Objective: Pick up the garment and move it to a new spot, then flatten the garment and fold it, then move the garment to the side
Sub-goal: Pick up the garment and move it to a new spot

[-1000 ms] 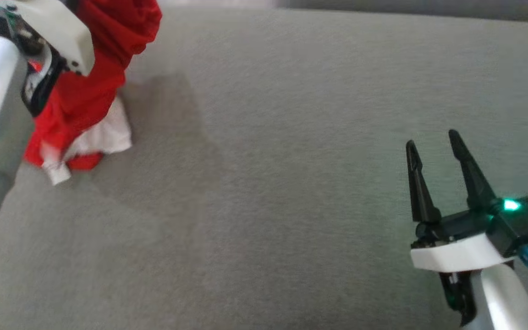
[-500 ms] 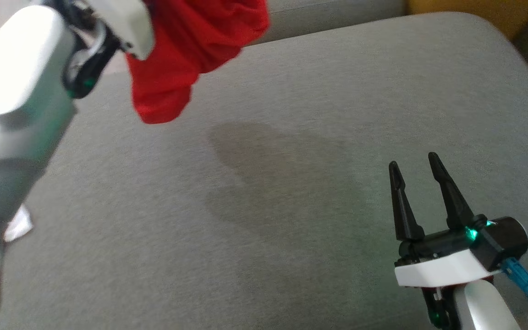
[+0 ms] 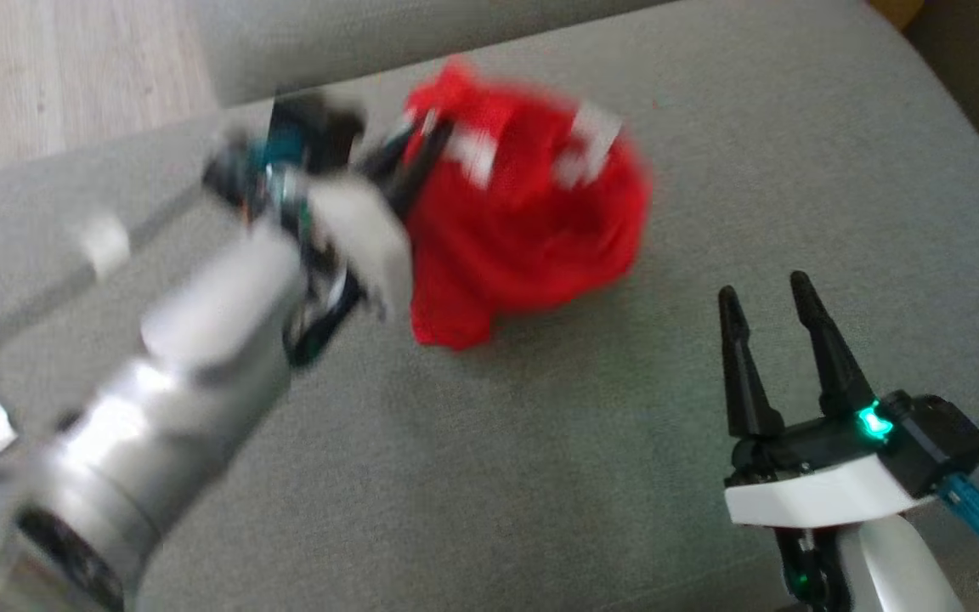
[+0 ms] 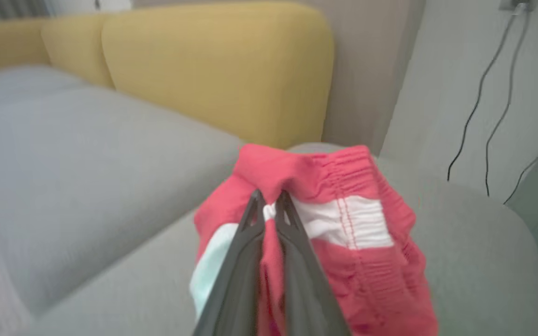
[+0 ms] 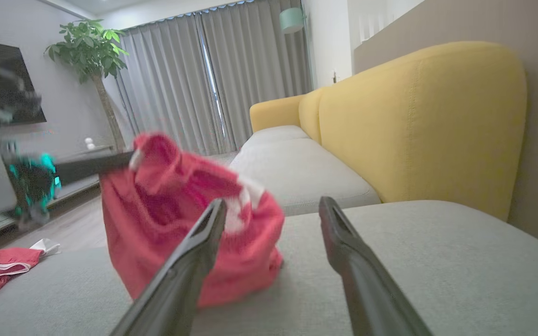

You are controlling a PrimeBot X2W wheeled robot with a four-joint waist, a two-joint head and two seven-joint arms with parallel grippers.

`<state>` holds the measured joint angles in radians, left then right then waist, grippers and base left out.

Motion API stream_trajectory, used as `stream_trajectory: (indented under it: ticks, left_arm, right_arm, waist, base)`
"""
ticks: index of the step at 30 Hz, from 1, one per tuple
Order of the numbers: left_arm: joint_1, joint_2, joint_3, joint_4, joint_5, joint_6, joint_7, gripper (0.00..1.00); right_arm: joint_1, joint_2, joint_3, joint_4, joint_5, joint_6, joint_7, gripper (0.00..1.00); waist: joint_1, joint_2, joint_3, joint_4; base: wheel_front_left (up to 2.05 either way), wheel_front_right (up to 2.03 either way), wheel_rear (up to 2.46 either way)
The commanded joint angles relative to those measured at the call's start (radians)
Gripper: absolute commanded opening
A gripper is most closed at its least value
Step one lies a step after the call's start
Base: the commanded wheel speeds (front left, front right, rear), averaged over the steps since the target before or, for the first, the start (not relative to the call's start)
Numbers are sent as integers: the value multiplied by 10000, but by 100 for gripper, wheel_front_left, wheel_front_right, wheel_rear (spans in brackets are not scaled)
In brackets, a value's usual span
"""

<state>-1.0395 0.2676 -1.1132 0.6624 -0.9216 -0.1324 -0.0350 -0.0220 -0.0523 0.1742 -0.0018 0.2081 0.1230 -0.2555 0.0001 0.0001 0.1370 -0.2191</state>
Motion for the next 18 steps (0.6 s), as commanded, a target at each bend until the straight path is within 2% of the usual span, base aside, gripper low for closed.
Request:
stream_trajectory:
  ticks: [1,4,9,10,15,16,18]
  left_arm:
    - [82,98,355,363,-142,17,-740,0]
    - [877,-149,413,1292,-249,69,-1647,0]
    - [1552,-513,791,2156,79,216,-2243,2]
    - [1595,-536,1159,1977,277,351,-2254,100]
    - [2822,-598,3260,261,1978,902,-2264,100]
    - [2822,-598,3260,261,1978,902,-2264,100]
    - [3543,-724,4093,-460,2700,1108,-2265,100]
  right_arm:
    - [-466,19,370,-371,45,77,-63,100]
    - [-563,19,409,-397,50,77,-63,100]
    - [-533,19,365,-366,27,77,-63,100]
    - [-507,19,366,-371,6,77,-63,100]
    - [-253,20,356,-206,-61,77,-63,100]
    - [-253,20,356,-206,-61,77,-63,100]
    - [-97,20,306,-65,-101,77,-63,100]
  waist:
    - [-1,-1,325,201]
    - [-1,-1,559,362]
    - [-1,-1,613,713]
    - [-1,-1,589,801]
    - [-1,-1,159,1303]
    - [-1,-1,159,1303]
    - [-1,-1,-109,1531]
  base:
    - [0,0,0]
    - [0,0,0]
    - [0,0,0]
    - [0,0,0]
    - [0,0,0]
    - [0,0,0]
    - [0,0,0]
